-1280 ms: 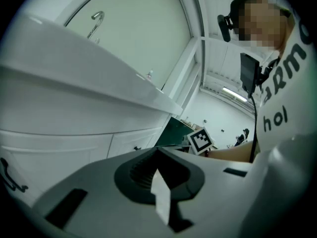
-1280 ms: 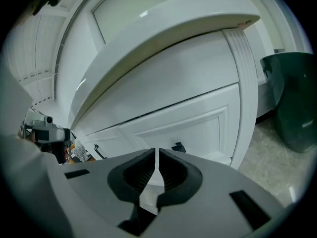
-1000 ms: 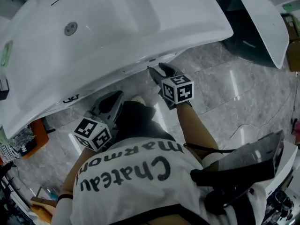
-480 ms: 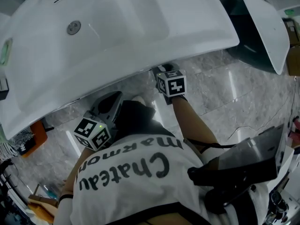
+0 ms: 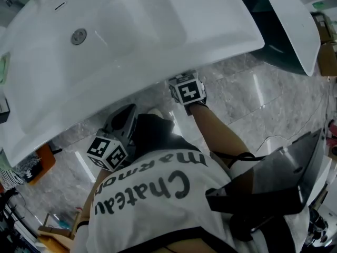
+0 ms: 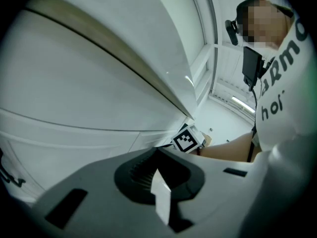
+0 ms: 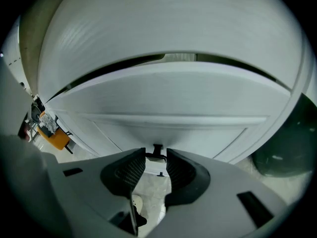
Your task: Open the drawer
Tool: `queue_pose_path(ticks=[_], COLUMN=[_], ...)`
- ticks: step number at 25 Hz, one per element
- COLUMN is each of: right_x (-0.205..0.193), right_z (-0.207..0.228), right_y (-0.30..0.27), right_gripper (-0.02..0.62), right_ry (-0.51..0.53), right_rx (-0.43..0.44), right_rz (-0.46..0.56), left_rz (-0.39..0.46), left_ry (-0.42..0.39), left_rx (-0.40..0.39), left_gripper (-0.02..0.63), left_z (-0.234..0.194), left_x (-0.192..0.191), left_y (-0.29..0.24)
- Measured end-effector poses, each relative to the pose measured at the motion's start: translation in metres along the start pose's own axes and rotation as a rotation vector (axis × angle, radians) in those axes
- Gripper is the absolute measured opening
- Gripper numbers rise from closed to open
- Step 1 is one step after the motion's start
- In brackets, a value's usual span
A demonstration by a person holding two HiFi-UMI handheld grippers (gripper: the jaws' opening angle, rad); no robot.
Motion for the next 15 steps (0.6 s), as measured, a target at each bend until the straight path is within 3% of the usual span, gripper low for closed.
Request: queue_pose_path(ticks=[15], right_x=[-0.039], right_z=[-0.011], right_y=[0.024], right_gripper=[0.136], right_ry=[0.039], right_rx=[0.023], right_rz=[-0.172], left_rz=[-0.09], left_ry=[0.057], left_rx=[0.002], left_gripper=[0.008], left_z=[0.046], left_x=[0.002], left_y=[0.028])
Point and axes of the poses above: the fingertips, and each gripper's own axes: y backward along the fingers, z to its right, x out of its top, the point moved 1 cm from there along y, backward along the fingers, and after that the axes turned 12 degrees about y, right-handed, at the moved point
